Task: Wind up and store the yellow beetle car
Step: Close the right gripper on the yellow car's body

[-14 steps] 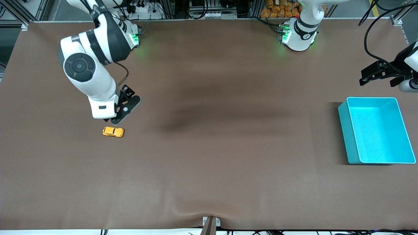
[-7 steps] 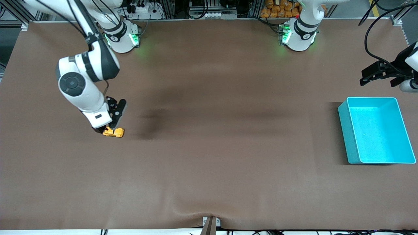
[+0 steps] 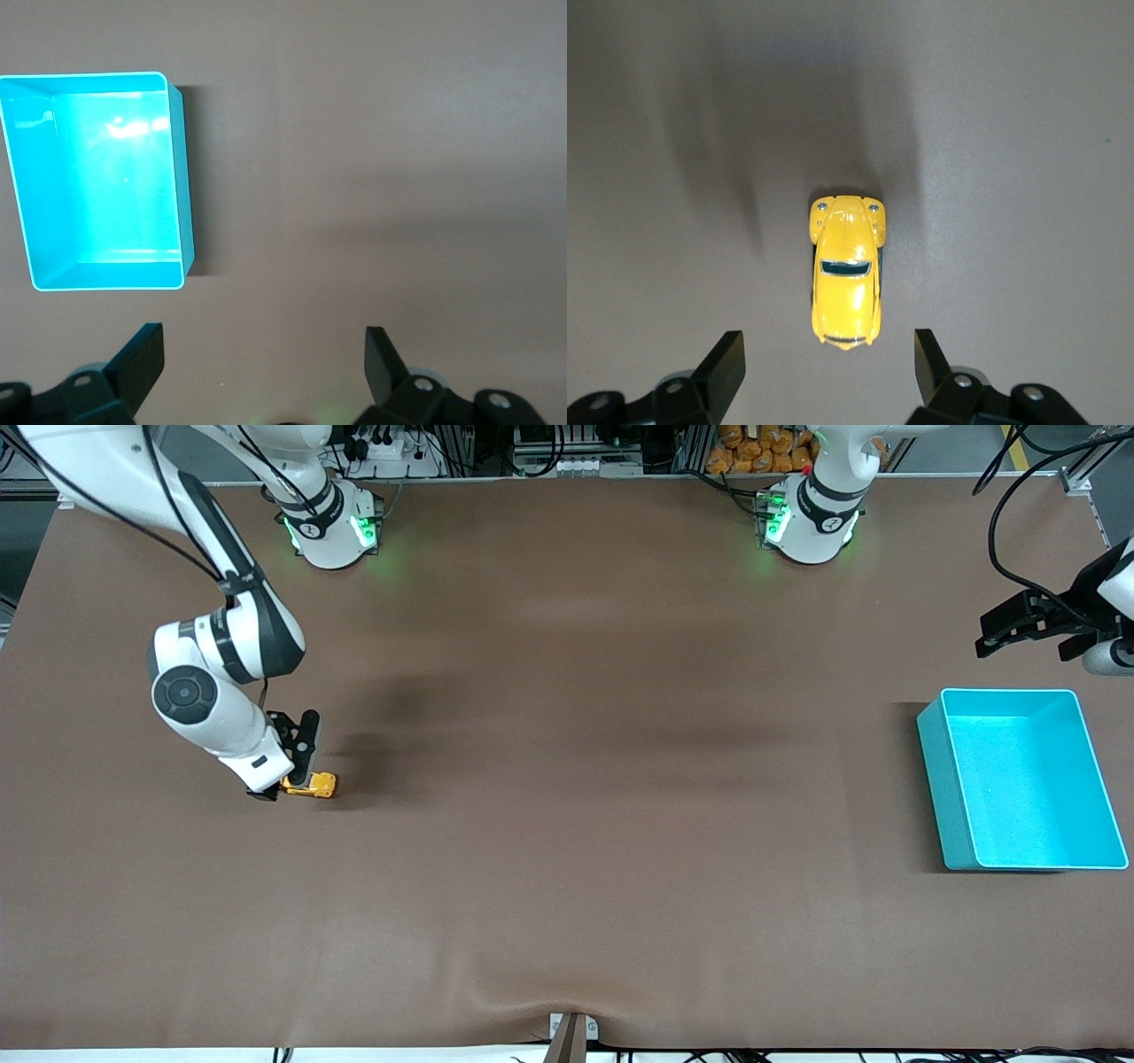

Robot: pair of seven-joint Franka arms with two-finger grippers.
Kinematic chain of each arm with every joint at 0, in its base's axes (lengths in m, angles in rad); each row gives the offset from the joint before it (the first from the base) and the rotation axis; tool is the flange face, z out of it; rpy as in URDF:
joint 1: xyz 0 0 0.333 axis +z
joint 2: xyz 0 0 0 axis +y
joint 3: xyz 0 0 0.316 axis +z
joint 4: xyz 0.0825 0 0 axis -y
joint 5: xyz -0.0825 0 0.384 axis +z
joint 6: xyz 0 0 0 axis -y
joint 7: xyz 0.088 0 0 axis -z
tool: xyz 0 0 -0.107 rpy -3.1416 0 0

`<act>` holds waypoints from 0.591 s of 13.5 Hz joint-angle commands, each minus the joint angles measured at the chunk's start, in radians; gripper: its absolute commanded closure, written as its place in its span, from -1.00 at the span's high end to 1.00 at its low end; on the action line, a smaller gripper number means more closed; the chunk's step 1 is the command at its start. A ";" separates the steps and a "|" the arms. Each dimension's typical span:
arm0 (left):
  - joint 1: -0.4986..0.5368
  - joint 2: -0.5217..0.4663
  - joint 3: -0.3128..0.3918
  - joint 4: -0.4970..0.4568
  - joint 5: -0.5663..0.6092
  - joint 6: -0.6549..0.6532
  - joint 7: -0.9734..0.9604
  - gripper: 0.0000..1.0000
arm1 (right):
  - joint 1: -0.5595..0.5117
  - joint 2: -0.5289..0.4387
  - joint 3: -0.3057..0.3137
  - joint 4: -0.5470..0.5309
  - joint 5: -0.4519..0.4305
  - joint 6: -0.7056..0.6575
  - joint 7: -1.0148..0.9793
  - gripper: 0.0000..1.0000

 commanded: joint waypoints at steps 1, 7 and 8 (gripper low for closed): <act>0.001 -0.009 -0.003 -0.003 0.014 0.003 0.012 1.00 | -0.029 0.041 0.018 0.011 -0.024 0.030 -0.014 0.60; 0.001 -0.011 -0.003 -0.004 0.014 0.003 0.012 1.00 | -0.026 0.075 0.016 0.013 -0.032 0.059 -0.017 0.42; 0.001 -0.011 -0.003 -0.003 0.014 0.003 0.012 1.00 | -0.023 0.081 0.018 0.013 -0.050 0.059 -0.026 0.34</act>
